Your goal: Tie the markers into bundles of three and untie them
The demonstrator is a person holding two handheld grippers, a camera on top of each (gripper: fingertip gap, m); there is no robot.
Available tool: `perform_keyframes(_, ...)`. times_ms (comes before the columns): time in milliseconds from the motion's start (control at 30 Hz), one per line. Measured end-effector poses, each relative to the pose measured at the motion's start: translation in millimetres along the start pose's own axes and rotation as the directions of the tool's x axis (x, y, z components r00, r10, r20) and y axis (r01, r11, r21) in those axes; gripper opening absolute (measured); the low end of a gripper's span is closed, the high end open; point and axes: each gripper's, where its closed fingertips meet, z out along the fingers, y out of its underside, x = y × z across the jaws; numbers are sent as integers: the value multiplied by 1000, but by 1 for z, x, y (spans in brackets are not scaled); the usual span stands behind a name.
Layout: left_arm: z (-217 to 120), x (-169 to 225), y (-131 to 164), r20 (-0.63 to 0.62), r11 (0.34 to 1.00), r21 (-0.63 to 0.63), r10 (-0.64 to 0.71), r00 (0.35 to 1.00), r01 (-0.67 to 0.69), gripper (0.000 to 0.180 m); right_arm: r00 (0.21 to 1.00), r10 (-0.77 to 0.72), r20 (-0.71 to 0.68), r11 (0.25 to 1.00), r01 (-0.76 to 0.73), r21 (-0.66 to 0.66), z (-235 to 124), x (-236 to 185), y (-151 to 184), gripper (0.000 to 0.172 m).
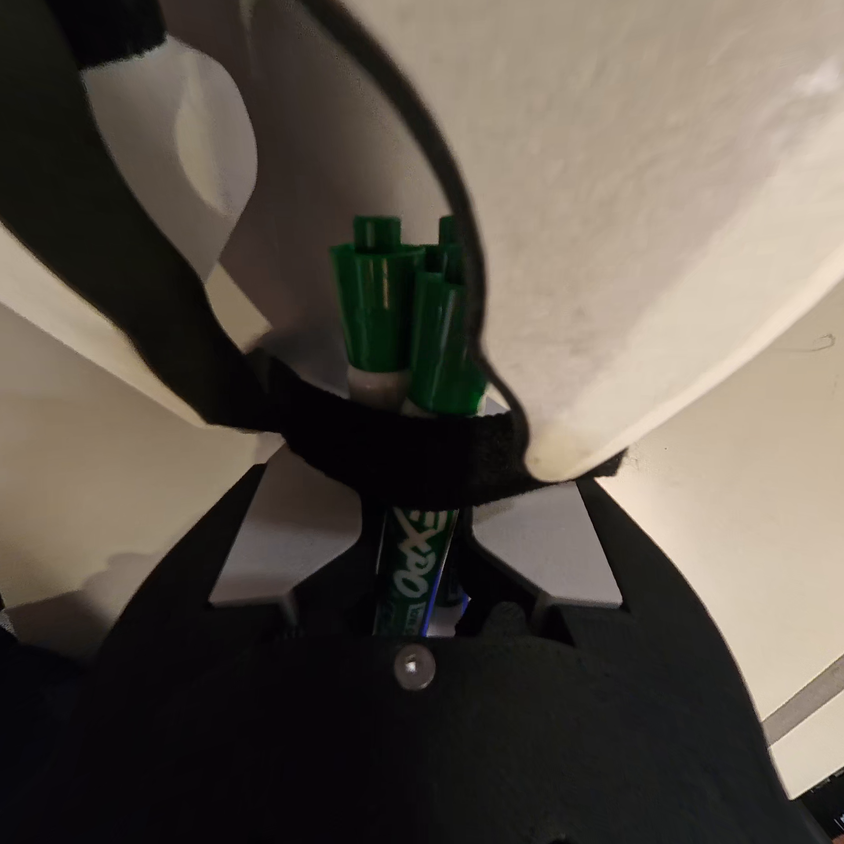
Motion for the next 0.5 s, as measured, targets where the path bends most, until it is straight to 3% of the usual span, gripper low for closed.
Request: perform_keyframes(500,3,-2,11,11,998,-54,16,1000,-15,55,999,-12,-45,1000,12,-22,-3,4,-1,41)
